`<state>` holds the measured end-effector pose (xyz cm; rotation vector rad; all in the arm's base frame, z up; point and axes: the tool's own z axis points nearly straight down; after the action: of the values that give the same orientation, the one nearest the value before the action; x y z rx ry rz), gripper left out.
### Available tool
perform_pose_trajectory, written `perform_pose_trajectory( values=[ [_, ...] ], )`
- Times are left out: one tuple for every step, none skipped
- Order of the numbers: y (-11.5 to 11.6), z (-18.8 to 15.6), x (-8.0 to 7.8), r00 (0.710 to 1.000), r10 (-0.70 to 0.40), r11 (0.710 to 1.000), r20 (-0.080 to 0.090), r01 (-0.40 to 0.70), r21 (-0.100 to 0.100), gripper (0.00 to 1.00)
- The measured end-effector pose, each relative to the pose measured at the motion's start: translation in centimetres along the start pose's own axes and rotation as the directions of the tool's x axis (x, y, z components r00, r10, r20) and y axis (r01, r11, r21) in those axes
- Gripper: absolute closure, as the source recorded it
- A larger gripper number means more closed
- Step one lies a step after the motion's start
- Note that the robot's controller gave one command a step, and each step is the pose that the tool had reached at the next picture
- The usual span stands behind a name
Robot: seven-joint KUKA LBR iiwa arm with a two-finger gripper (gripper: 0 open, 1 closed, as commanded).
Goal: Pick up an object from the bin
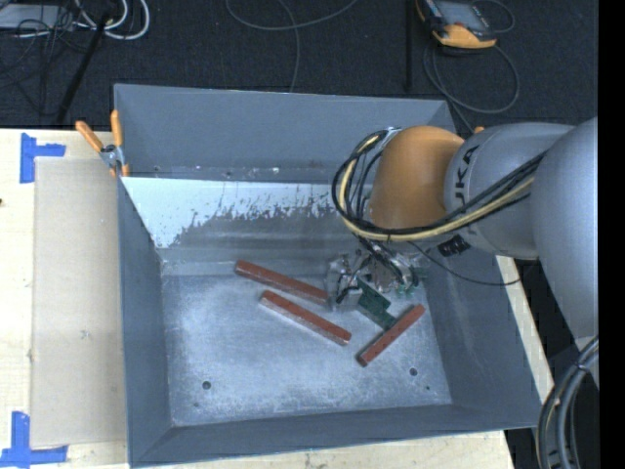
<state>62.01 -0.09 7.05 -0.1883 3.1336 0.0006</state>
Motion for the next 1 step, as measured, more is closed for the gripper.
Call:
perform_pose_trajectory(
  values=[
    [0.0, 0.0, 0.01, 1.0, -0.001, 1.0, 0.0, 0.001, 0.0, 0.0]
  ],
)
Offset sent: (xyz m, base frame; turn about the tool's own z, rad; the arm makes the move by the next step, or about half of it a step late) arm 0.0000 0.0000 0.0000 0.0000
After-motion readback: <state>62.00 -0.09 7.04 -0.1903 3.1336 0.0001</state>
